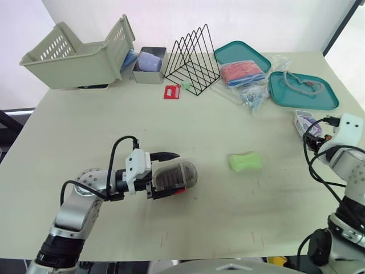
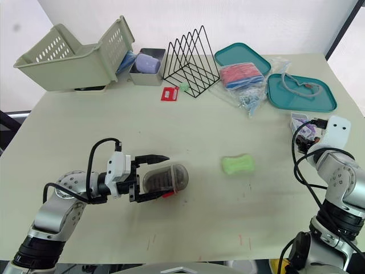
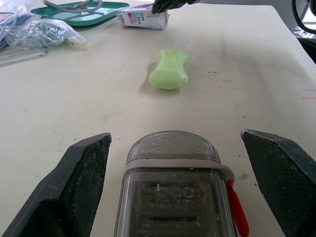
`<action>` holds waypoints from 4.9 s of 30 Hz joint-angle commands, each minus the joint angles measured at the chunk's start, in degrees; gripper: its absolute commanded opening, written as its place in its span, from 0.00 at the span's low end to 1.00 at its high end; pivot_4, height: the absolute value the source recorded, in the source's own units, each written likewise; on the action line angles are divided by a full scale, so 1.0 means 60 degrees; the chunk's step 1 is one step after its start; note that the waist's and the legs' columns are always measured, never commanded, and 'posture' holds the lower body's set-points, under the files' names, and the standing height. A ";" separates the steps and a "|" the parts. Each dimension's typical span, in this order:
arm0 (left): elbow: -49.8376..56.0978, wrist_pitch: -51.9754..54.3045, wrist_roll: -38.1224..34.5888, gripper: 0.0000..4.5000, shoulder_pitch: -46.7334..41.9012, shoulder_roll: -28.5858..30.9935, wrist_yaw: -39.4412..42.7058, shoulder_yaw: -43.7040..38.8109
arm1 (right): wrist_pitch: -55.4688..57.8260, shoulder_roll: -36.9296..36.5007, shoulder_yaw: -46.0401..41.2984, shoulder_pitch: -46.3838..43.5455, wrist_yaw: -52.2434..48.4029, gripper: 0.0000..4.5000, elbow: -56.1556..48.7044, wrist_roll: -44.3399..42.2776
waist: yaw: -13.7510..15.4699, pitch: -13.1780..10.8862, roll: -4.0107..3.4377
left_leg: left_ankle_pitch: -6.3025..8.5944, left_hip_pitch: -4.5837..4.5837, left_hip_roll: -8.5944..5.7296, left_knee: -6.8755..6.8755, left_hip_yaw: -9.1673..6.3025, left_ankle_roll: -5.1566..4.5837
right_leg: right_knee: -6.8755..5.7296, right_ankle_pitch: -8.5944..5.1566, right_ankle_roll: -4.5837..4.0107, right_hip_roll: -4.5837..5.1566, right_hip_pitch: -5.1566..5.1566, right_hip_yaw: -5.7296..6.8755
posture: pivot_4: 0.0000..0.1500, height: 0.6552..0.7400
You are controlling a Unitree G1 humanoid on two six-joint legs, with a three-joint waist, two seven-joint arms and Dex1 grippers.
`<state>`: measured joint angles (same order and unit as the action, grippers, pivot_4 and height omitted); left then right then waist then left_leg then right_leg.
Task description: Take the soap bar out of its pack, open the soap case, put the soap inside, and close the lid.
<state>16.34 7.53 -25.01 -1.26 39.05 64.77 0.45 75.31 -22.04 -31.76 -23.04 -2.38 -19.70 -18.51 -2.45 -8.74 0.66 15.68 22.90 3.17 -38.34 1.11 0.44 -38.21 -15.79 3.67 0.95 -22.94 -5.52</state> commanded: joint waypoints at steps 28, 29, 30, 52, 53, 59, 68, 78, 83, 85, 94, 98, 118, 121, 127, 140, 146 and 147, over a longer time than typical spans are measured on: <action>0.0258 0.0930 0.0124 1.00 -0.0735 0.0743 0.0329 0.0269 | -1.3259 -0.5089 0.3820 0.1915 -1.5020 0.99 0.5488 -0.2554 | 0.0047 -0.0014 0.0008 | 0.0012 -0.0031 0.0006 -0.0011 0.0000 -0.0021 | 0.0033 0.0000 0.0003 -0.0001 0.0047 0.0010 | 1.00 1.00; 0.0291 0.0983 0.0189 1.00 -0.0749 0.0825 0.0317 0.0308 | -1.3446 -0.5211 0.3971 0.1905 -1.5020 0.99 0.5650 -0.2712 | 0.0047 -0.0014 0.0008 | 0.0012 -0.0030 0.0006 -0.0010 -0.0001 -0.0021 | 0.0034 0.0000 0.0003 -0.0001 0.0046 0.0010 | 1.00 1.00; 0.0309 0.1017 0.0236 1.00 -0.0759 0.0879 0.0306 0.0335 | -1.3573 -0.5286 0.4077 0.1888 -1.5020 0.99 0.5767 -0.2832 | 0.0042 -0.0015 0.0009 | 0.0012 -0.0029 0.0006 -0.0010 -0.0001 -0.0021 | 0.0035 0.0000 0.0003 0.0000 0.0046 0.0010 | 1.00 1.00; 0.0470 0.1224 0.1206 1.00 -0.0669 0.2272 0.0602 0.0487 | -1.4741 -0.4795 0.4240 0.2110 -1.5019 0.99 0.6382 -0.2340 | 0.0081 -0.0015 0.0009 | 0.0012 -0.0029 0.0005 -0.0015 0.0003 -0.0021 | 0.0028 0.0001 0.0001 0.0005 0.0047 0.0007 | 1.00 1.00; 0.0457 0.1161 0.1217 1.00 -0.0593 0.2342 0.0624 0.0411 | -1.4737 -0.4778 0.4221 0.2124 -1.5019 0.99 0.6375 -0.2319 | 0.0079 -0.0016 0.0009 | 0.0012 -0.0029 0.0006 -0.0015 0.0003 -0.0021 | 0.0028 0.0001 0.0001 0.0004 0.0046 0.0008 | 1.00 1.00; 0.0382 0.0847 0.1340 1.00 -0.0309 0.2489 0.0695 0.0333 | -1.4762 -0.4713 0.4176 0.2052 -1.5019 0.99 0.6458 -0.2208 | 0.0083 -0.0016 0.0008 | 0.0012 -0.0030 0.0006 -0.0015 0.0005 -0.0021 | 0.0026 0.0001 0.0001 0.0005 0.0046 0.0007 | 1.00 1.00; 0.0289 0.0680 0.1634 1.00 -0.0268 0.2220 0.0385 0.0618 | -1.4752 -0.4771 0.4234 0.2045 -1.5020 0.99 0.6461 -0.2232 | 0.0102 -0.0016 0.0008 | 0.0012 -0.0030 0.0005 -0.0016 0.0005 -0.0021 | 0.0025 0.0001 0.0001 0.0005 0.0046 0.0007 | 1.00 1.00; 0.0149 0.0780 0.1850 1.00 -0.0370 0.2078 0.0139 0.0782 | -1.4778 -0.4763 0.4263 0.2036 -1.5020 0.99 0.6486 -0.2206 | 0.0101 -0.0015 0.0008 | 0.0012 -0.0030 0.0006 -0.0017 0.0004 -0.0021 | 0.0022 0.0001 0.0001 0.0005 0.0046 0.0007 | 1.00 1.00; -0.0007 0.0737 0.1950 1.00 -0.0440 0.2063 0.0165 0.0780 | -1.4787 -0.4759 0.4280 0.2023 -1.5020 0.99 0.6506 -0.2197 | 0.0101 -0.0015 0.0008 | 0.0012 -0.0031 0.0006 -0.0018 0.0004 -0.0021 | 0.0020 0.0001 0.0001 0.0005 0.0046 0.0008 | 1.00 1.00; -0.0053 0.0702 0.1967 1.00 -0.0439 0.2064 0.0185 0.0778 | -1.4793 -0.4746 0.4281 0.2016 -1.5020 0.99 0.6527 -0.2177 | 0.0101 -0.0015 0.0008 | 0.0012 -0.0031 0.0005 -0.0018 0.0004 -0.0021 | 0.0020 0.0001 0.0001 0.0005 0.0046 0.0007 | 1.00 1.00; -0.0137 0.0544 0.1995 1.00 -0.0467 0.1933 0.0269 0.0825 | -1.4847 -0.4681 0.4260 0.2046 -1.5020 0.99 0.6586 -0.2088 | 0.0101 -0.0015 0.0008 | 0.0012 -0.0031 0.0005 -0.0019 0.0005 -0.0021 | 0.0019 0.0001 0.0001 0.0005 0.0047 0.0007 | 1.00 1.00; -0.0185 0.0494 0.1962 1.00 -0.0511 0.1826 0.0289 0.0830 | -1.4857 -0.4677 0.4249 0.2067 -1.5020 0.99 0.6600 -0.2069 | 0.0101 -0.0015 0.0008 | 0.0012 -0.0031 0.0005 -0.0019 0.0005 -0.0021 | 0.0019 0.0001 0.0001 0.0005 0.0047 0.0007 | 1.00 1.00; -0.0840 -0.0793 0.2153 0.76 -0.1227 0.1403 0.0097 0.0578 | -1.2199 -0.5114 0.4239 0.1367 -1.4833 1.00 0.5613 -0.2633 | 0.0107 -0.0014 0.0006 | 0.0011 -0.0031 0.0004 -0.0027 0.0003 -0.0021 | 0.0009 0.0002 0.0001 0.0005 0.0047 0.0007 | 1.00 1.00; -0.0897 -0.1299 0.2221 0.76 -0.1767 0.1083 -0.0066 0.0609 | -0.9543 -0.5535 0.4368 0.0961 -1.4375 1.00 0.4456 -0.3363 | 0.0126 -0.0018 0.0001 | 0.0011 -0.0026 0.0004 -0.0037 0.0003 -0.0021 | 0.0000 0.0002 0.0001 0.0006 0.0042 0.0007 | 1.00 1.00; -0.0489 -0.1549 0.2397 0.76 -0.2349 0.0348 -0.0420 0.1092 | -0.4355 -0.5607 0.4669 -0.0036 -1.2027 1.00 0.2402 -0.5026 | 0.0163 -0.0017 0.0002 | 0.0012 -0.0018 0.0004 -0.0039 -0.0007 -0.0020 | -0.0002 0.0001 0.0000 0.0003 0.0039 0.0011 | 1.00 1.00; -0.0670 -0.2021 0.3455 0.76 -0.3182 -0.1033 -0.1307 0.2217 | 0.2855 -0.2793 0.3657 -0.2917 -0.6692 1.00 0.2777 -0.7719 | 0.0318 -0.0015 0.0007 | 0.0011 0.0019 -0.0001 -0.0047 -0.0012 -0.0021 | -0.0007 0.0002 0.0002 0.0002 0.0012 0.0017 | 1.00 1.00; -0.0707 -0.1980 0.3457 0.76 -0.3314 -0.1143 -0.1381 0.2270 | 0.2865 -0.2710 0.3733 -0.2809 -0.5698 1.00 0.2653 -0.8653 | 0.0261 -0.0015 0.0007 | 0.0012 0.0021 0.0000 -0.0046 -0.0014 -0.0021 | -0.0008 0.0002 0.0002 0.0003 0.0009 0.0018 | 1.00 1.00; -0.0711 -0.1982 0.3458 0.76 -0.3320 -0.1156 -0.1378 0.2270 | 0.2865 -0.2684 0.3714 -0.2796 -0.5551 1.00 0.2682 -0.8726 | 0.0249 -0.0015 0.0007 | 0.0012 0.0020 0.0000 -0.0046 -0.0013 -0.0021 | -0.0009 0.0002 0.0002 0.0002 0.0009 0.0018 | 1.00 1.00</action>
<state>10.71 -3.76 -4.06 -20.30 32.22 57.14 14.12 92.14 -38.16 -7.81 -39.57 -36.74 -2.11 -68.63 -0.95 -8.83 0.70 15.75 23.02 3.17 -38.62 1.03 0.31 -38.28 -15.77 3.68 0.96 -22.89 -5.42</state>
